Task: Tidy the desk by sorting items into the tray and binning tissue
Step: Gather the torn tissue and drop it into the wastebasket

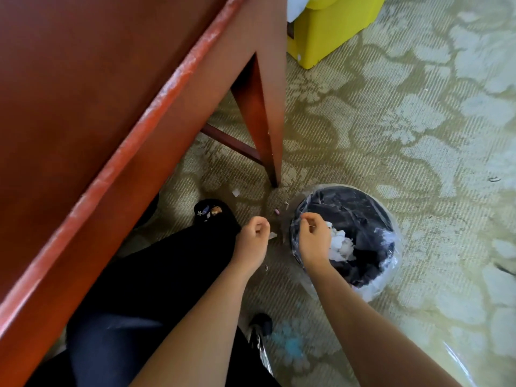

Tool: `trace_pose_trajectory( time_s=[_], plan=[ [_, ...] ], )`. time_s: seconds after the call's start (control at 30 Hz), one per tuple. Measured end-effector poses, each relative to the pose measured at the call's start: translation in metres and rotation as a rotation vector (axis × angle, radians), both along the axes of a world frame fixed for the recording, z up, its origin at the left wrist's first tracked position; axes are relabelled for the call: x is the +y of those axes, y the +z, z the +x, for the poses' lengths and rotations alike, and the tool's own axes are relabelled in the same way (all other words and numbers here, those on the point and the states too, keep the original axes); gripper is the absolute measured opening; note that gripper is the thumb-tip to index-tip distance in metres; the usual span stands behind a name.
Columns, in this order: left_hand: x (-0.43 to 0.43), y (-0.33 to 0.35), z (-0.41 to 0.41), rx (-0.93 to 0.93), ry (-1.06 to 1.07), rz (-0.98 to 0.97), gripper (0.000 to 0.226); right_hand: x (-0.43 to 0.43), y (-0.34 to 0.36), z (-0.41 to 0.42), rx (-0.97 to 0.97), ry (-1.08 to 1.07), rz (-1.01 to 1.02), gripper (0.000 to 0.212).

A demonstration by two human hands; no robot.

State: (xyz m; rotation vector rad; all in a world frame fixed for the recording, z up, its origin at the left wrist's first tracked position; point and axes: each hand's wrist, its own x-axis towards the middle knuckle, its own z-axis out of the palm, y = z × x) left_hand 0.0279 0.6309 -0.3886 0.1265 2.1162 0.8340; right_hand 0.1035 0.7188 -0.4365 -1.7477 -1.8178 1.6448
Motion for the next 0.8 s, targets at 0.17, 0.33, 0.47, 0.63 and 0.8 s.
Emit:
trace_pose_trajectory(
  time_s=[0.17, 0.33, 0.47, 0.63, 0.8],
  plan=[
    [-0.013, 0.036, 0.002, 0.043, -0.174, 0.003, 0.033, -0.011, 0.035, -0.003, 0.082, 0.102, 0.059, 0.019],
    [-0.035, 0.088, 0.005, 0.187, -0.335, 0.026, 0.034, -0.016, 0.091, -0.002, 0.166, 0.22, 0.186, 0.02],
    [-0.058, 0.139, 0.014, 0.362, -0.389, 0.08, 0.034, -0.024, 0.144, 0.001, 0.315, 0.27, 0.298, 0.018],
    [-0.1, 0.222, 0.031, 0.559, -0.494, 0.124, 0.03, -0.038, 0.219, 0.005, 0.512, 0.413, 0.476, 0.015],
    [-0.15, 0.308, 0.044, 0.767, -0.565, 0.158, 0.032, -0.072, 0.297, 0.001, 0.75, 0.558, 0.596, 0.017]
  ],
)
